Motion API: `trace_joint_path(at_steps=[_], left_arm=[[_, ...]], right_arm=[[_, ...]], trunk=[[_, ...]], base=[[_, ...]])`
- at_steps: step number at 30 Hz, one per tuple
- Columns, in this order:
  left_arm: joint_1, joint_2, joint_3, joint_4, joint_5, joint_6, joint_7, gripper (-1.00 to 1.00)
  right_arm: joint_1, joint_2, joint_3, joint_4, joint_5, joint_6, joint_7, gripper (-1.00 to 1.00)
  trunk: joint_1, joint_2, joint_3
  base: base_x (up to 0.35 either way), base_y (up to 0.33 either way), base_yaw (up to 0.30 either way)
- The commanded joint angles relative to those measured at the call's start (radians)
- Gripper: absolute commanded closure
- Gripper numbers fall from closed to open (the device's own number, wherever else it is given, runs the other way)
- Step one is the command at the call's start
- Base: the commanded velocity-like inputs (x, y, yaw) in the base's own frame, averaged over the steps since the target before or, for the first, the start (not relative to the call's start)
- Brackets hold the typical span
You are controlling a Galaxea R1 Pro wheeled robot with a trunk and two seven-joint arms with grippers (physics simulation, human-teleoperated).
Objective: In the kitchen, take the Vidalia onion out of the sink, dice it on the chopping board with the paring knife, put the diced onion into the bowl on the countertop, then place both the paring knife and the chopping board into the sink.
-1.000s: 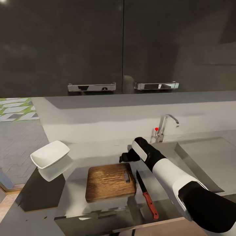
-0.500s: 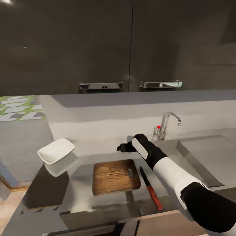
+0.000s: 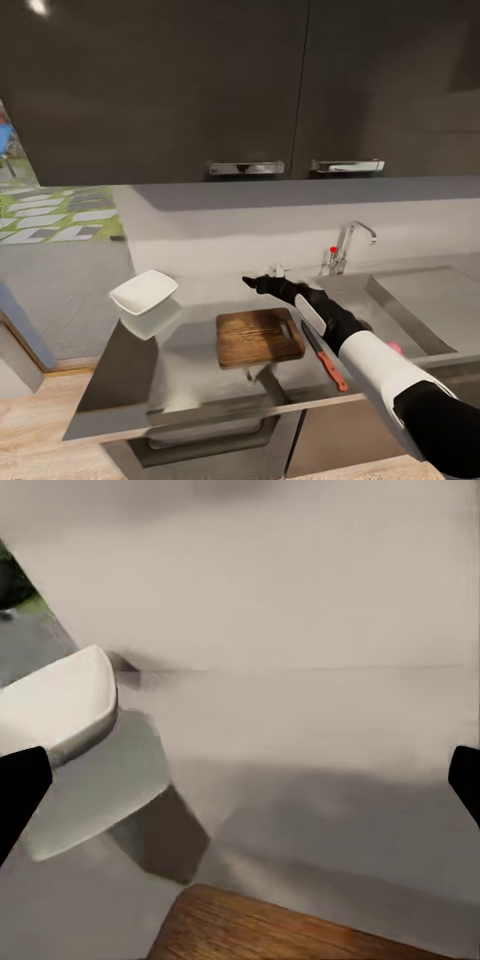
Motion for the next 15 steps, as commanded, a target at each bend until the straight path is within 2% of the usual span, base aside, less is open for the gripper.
trace_joint_path(at_steps=[1,2,3,5,10,12,15], left_arm=[[0.0,0.003,0.0,-0.002,0.0,-0.001,0.0,-1.0],[0.0,0.005,0.0,-0.002,0.001,-0.001,0.0,-1.0],[0.0,0.016,0.001,-0.023,0.001,-0.002,0.0,-1.0],[0.0,0.023,0.001,-0.03,0.002,-0.002,0.0,-1.0],[0.0,0.078,0.011,-0.051,0.005,-0.002,0.001,-1.0],[0.0,0.113,0.041,-0.089,0.006,-0.002,0.002,-1.0],[0.0,0.139,0.096,-0.128,0.007,-0.002,0.002,-1.0]], right_arm=[[0.008,-0.017,0.005,0.003,0.001,-0.059,0.046,-1.0],[0.013,-0.024,0.005,0.005,0.005,-0.086,0.063,-1.0],[0.035,-0.045,0.008,0.012,0.024,-0.195,0.107,-1.0],[0.038,-0.047,0.009,0.013,0.027,-0.207,0.106,-1.0],[0.041,-0.05,0.01,0.014,0.032,-0.224,0.085,-1.0],[0.042,-0.051,0.01,0.014,0.033,-0.226,0.077,-1.0],[0.042,-0.051,0.01,0.014,0.034,-0.227,0.074,-1.0]], trunk=[[0.0,-0.002,-0.002],[0.0,-0.002,-0.002],[0.0,-0.002,-0.002],[0.0,-0.002,-0.002],[0.0,-0.002,-0.002],[0.0,-0.002,-0.002],[0.0,-0.002,-0.002]], base=[[-0.227,0.225,0.0],[-0.227,0.226,0.0],[-0.227,0.226,0.0],[-0.227,0.226,0.0],[-0.227,0.226,0.0],[-0.227,0.226,0.0],[-0.227,0.228,0.0]])
